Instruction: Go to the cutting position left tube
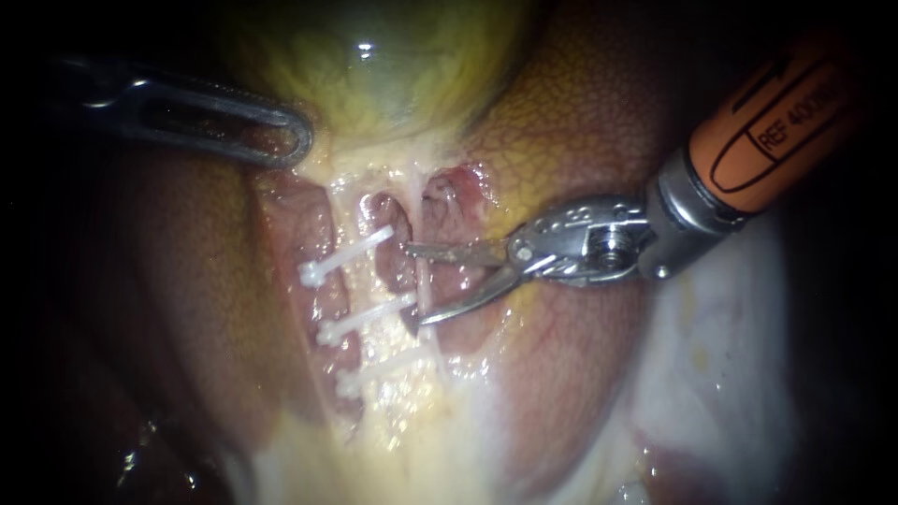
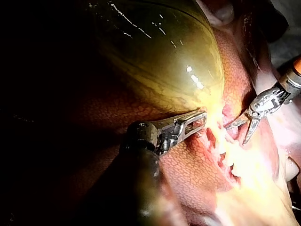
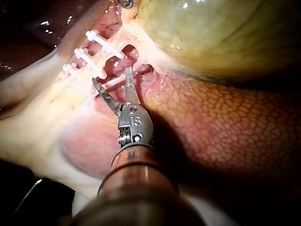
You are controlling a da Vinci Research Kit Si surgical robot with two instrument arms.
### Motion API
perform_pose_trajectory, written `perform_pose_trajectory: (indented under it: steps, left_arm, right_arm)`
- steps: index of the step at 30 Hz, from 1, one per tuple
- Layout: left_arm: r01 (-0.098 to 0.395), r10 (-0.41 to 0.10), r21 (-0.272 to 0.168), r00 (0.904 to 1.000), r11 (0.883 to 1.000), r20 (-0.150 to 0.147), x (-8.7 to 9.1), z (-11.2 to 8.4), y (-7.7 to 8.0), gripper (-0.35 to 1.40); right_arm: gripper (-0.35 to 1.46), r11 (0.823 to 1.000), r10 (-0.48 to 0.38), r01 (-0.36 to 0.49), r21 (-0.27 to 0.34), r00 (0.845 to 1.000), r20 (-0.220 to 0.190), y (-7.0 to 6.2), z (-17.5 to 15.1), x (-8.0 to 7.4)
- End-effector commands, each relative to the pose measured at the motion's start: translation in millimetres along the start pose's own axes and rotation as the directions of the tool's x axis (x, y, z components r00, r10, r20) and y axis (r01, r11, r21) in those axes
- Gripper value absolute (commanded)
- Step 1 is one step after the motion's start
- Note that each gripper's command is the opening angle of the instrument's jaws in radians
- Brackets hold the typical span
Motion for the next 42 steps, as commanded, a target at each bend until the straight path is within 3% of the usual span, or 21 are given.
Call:
perform_pose_trajectory:
  steps: [1,5,11,18,27,35,42]
  left_arm:
    - [0.0,0.0,0.0,1.0,1.0,0.0,0.0,0.0,0.0,-0.35]
    - [0.0,0.0,0.0,1.0,1.0,0.0,0.0,0.1,0.0,-0.35]
    - [0.0,0.0,0.0,1.0,1.0,0.0,0.0,0.2,0.1,-0.35]
    - [0.0,0.0,0.0,1.0,1.0,0.0,0.0,0.2,0.1,-0.35]
    - [0.0,0.0,0.0,1.0,1.0,0.0,0.0,0.3,0.1,-0.35]
    - [0.0,0.0,0.0,1.0,1.0,0.0,0.0,0.3,0.1,-0.35]
    - [0.0,0.0,-0.001,1.0,1.0,0.0,0.0,0.3,0.1,-0.35]
  right_arm:
    - [1.29,1.0,0.0,0.0,0.008,1.0,-0.007,0.2,0.0,0.0]
    - [1.29,0.998,0.009,-0.008,0.055,1.0,-0.019,0.8,0.3,0.2]
    - [1.29,0.987,0.045,-0.033,0.155,0.997,-0.07,1.3,0.9,0.6]
    - [1.27,0.97,0.021,0.0,0.244,0.996,-0.085,0.8,2.0,1.3]
    - [1.19,0.954,-0.006,0.031,0.297,0.997,-0.083,-0.5,4.2,2.6]
    - [1.14,0.944,-0.008,0.046,0.325,0.993,-0.116,-1.5,5.9,3.7]
    - [1.07,0.934,0.001,0.061,0.352,0.985,-0.174,-1.5,7.4,4.5]
